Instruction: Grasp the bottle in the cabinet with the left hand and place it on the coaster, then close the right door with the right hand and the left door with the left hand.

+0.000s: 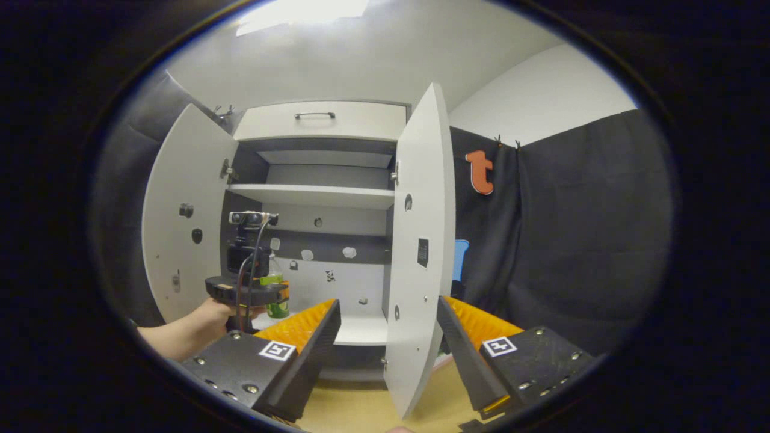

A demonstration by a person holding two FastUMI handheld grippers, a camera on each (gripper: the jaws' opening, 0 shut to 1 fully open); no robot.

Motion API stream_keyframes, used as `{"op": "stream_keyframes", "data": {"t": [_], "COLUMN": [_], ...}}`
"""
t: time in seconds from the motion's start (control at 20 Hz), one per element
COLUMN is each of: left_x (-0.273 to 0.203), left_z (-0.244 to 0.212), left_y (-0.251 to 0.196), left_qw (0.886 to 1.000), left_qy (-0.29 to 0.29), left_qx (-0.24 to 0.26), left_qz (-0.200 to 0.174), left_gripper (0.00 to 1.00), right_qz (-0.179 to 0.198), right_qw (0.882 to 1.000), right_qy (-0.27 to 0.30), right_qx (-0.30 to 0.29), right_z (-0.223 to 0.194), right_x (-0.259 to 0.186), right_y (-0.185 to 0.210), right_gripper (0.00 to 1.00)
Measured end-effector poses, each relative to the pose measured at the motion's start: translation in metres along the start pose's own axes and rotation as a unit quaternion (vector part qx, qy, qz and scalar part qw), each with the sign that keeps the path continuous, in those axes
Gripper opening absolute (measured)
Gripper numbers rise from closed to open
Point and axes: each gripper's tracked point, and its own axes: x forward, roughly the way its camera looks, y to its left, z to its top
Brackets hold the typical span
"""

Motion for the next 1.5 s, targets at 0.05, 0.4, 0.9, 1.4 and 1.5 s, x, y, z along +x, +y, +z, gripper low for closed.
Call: {"op": "stream_keyframes", "data": {"t": [0.05, 0.4, 0.9, 1.4, 1.5], "left_x": [-0.016, -0.131, -0.247, -0.28, -0.28], "left_z": [0.004, 0.029, -0.004, -0.116, -0.151], "left_y": [-0.005, -0.006, 0.018, 0.043, 0.041], "left_qw": [1.0, 1.0, 0.999, 0.996, 0.997], "left_qy": [-0.001, -0.022, -0.029, -0.059, -0.047], "left_qx": [0.001, 0.0, -0.033, -0.028, -0.029], "left_qz": [-0.006, -0.001, 0.031, 0.066, 0.055], "left_gripper": [0.78, 0.78, 0.79, 0.8, 0.8], "right_qz": [0.006, 0.046, 0.095, 0.112, 0.12], "right_qw": [1.0, 0.999, 0.994, 0.991, 0.989], "right_qy": [-0.001, 0.006, 0.019, 0.042, 0.042], "right_qx": [0.003, 0.021, 0.043, 0.058, 0.069], "right_z": [0.0, -0.008, -0.012, -0.039, -0.042], "right_x": [-0.008, -0.054, -0.072, -0.066, -0.066], "right_y": [0.001, 0.007, 0.022, 0.05, 0.058], "right_gripper": [0.98, 0.94, 0.97, 0.98, 0.97]}}
